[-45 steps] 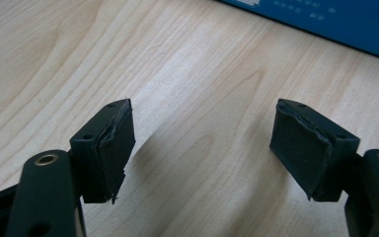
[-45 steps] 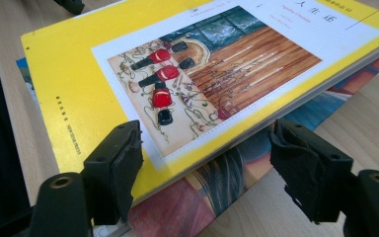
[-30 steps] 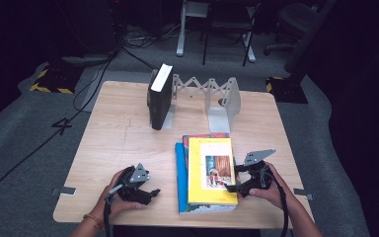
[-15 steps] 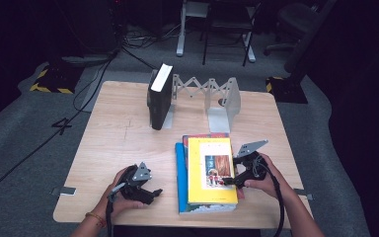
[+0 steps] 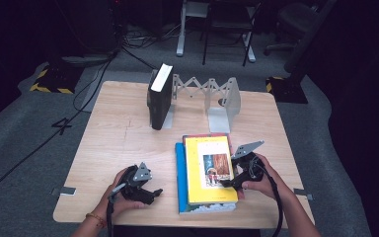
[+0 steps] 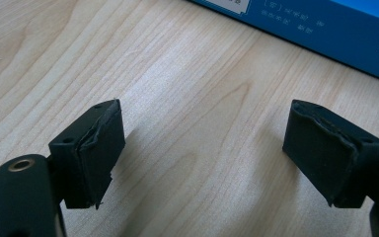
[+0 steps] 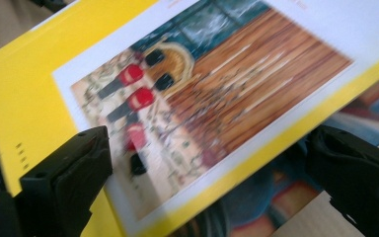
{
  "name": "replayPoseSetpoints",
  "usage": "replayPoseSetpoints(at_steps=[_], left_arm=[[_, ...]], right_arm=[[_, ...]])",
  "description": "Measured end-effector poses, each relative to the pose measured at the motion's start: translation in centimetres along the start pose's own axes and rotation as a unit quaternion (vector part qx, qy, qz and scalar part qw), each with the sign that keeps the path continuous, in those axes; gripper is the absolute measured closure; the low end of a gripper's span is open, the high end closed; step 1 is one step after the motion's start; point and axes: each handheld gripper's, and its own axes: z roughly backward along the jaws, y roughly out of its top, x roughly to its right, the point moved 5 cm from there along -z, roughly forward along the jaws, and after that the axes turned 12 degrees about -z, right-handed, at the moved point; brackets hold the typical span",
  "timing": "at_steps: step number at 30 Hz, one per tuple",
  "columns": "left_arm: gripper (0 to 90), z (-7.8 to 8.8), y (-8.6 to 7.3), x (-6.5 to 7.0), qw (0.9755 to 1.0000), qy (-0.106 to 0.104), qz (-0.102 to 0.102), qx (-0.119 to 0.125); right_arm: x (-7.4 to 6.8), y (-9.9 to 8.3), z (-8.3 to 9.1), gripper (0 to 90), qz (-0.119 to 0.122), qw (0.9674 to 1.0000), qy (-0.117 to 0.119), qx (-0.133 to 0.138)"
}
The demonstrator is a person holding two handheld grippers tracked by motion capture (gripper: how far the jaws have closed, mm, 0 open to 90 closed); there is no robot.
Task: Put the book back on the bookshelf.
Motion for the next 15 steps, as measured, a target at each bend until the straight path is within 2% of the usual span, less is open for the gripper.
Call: replayPoseSetpoints(at_steps=[2, 4, 6, 7, 11, 15], left_arm=[[17.4, -0.1, 0.3, -0.2, 1.0000, -0.005, -0.008, -0.003], [22.6, -0.1, 0.8, -0.7, 0.9999, 0.004, -0.016, -0.004], [21.0, 0.0, 1.6, -1.4, 0.9999, -0.005, -0.001, 0.013], [21.4, -0.1, 2.0, -1.6, 0.9999, -0.002, -0.002, 0.015], [21.4, -0.6, 4.1, -2.1, 0.9995, -0.003, -0.017, 0.025], [21.1, -2.0, 6.1, -2.3, 0.9993, 0.004, -0.028, 0.026]], right_arm=[[-0.4, -0.3, 0.2, 4.8, 0.001, 0.9999, 0.002, -0.010], [-0.6, -0.3, 0.1, 3.1, -0.003, 0.9998, 0.000, -0.018], [-0.7, -0.2, -0.2, 0.0, -0.002, 0.9996, -0.001, -0.029], [-0.7, -0.2, -0.2, 0.0, -0.001, 0.9995, -0.001, -0.032], [-0.7, -0.2, -0.3, 0.0, 0.000, 0.9996, 0.001, -0.027], [-0.7, -0.3, -0.2, 0.1, 0.001, 0.9998, 0.000, -0.019]])
